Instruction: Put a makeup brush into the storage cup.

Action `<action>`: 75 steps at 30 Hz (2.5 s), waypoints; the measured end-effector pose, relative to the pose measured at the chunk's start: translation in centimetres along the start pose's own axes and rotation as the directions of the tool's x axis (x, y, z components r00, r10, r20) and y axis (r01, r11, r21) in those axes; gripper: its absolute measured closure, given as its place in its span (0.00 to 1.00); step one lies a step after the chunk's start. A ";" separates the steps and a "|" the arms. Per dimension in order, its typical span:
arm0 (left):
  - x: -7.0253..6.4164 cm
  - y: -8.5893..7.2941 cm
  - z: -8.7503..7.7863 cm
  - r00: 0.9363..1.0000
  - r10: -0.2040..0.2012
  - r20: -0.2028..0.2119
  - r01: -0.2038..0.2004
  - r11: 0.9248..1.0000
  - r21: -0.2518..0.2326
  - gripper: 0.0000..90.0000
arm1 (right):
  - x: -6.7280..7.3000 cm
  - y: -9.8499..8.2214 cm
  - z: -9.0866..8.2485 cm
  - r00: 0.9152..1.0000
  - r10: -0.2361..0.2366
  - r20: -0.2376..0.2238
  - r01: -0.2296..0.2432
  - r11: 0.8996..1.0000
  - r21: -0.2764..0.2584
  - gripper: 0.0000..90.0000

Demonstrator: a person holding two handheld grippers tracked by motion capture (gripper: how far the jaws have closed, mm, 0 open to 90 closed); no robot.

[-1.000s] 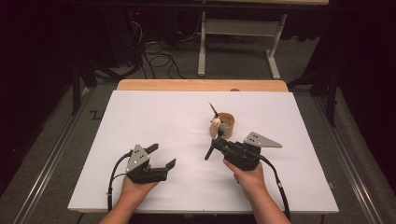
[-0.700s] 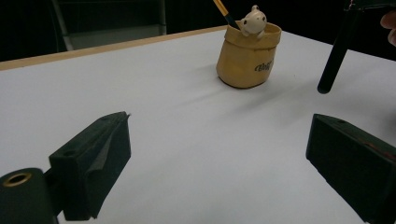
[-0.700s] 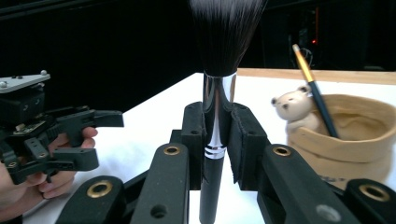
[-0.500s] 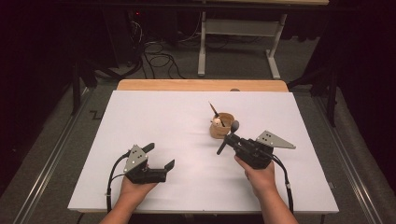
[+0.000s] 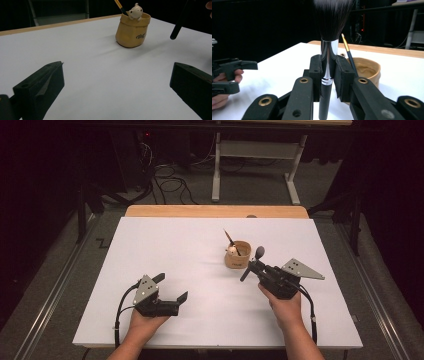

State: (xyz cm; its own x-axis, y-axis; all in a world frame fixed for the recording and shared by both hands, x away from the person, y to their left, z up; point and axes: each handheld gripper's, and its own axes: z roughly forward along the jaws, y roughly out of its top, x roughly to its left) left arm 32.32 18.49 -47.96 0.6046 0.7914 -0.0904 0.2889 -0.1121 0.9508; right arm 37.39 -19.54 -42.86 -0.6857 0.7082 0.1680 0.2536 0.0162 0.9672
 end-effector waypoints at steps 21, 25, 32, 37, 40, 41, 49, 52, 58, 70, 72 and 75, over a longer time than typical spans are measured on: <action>-0.1 0.1 -0.1 1.000 -0.006 0.012 0.006 1.000 0.001 0.00 | -1.6 0.4 -1.3 0.996 -0.014 0.088 0.016 1.000 -0.027 0.88; -0.2 0.1 -0.1 1.000 -0.002 0.014 0.002 1.000 0.008 0.00 | -1.6 0.6 -1.2 0.996 -0.003 0.084 0.008 0.999 -0.054 0.88; -0.1 0.2 -0.2 1.000 -0.001 0.017 0.001 1.000 0.005 0.00 | -1.5 1.9 -0.5 0.994 -0.021 0.103 0.028 0.997 -0.069 0.88; -0.1 0.2 -0.2 1.000 0.000 0.016 0.000 1.000 0.002 0.00 | -1.4 2.6 0.2 0.994 -0.024 0.103 0.031 0.997 -0.075 0.88; -0.1 0.3 -0.3 1.000 0.007 0.018 -0.007 1.000 0.008 0.01 | -1.4 3.1 0.7 0.994 -0.026 0.105 0.034 0.996 -0.076 0.88; -0.2 0.3 -0.3 1.000 0.007 0.018 -0.007 1.000 0.003 0.01 | -1.5 3.3 1.0 0.994 -0.025 0.109 0.033 0.997 -0.075 0.88; -0.2 0.3 -0.4 1.000 0.005 0.017 -0.005 1.000 -0.001 0.01 | -1.9 4.2 2.3 0.993 -0.026 0.118 0.035 0.997 -0.072 0.88; -0.2 0.3 -0.4 1.000 0.006 0.015 -0.006 1.000 -0.001 0.01 | -2.1 4.5 2.8 0.992 -0.028 0.124 0.036 0.997 -0.065 0.88; -0.2 0.3 -0.5 1.000 0.006 0.013 -0.006 1.000 -0.001 0.01 | -2.6 4.4 3.8 0.990 -0.026 0.137 0.034 0.998 -0.052 0.88; -0.1 0.4 -0.7 1.000 0.004 0.012 -0.004 1.000 -0.009 0.01 | -3.3 4.1 5.1 0.988 -0.026 0.149 0.027 1.000 -0.009 0.88; -0.1 0.4 -0.7 1.000 0.005 0.012 -0.005 1.000 -0.009 0.01 | -3.3 4.0 5.3 0.988 -0.030 0.150 0.031 1.000 0.000 0.88; -0.1 0.4 -0.7 1.000 0.005 0.012 -0.005 1.000 -0.010 0.01 | -3.3 3.9 5.5 0.989 -0.024 0.149 0.023 1.000 0.007 0.88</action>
State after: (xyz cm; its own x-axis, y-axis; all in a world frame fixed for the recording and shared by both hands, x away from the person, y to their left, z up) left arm 31.87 18.84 -47.38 0.6146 0.7838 -0.0890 0.2784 -0.1100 0.9541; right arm 44.44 -17.93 -40.74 -0.5824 0.8049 0.1142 0.2426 0.0380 0.9694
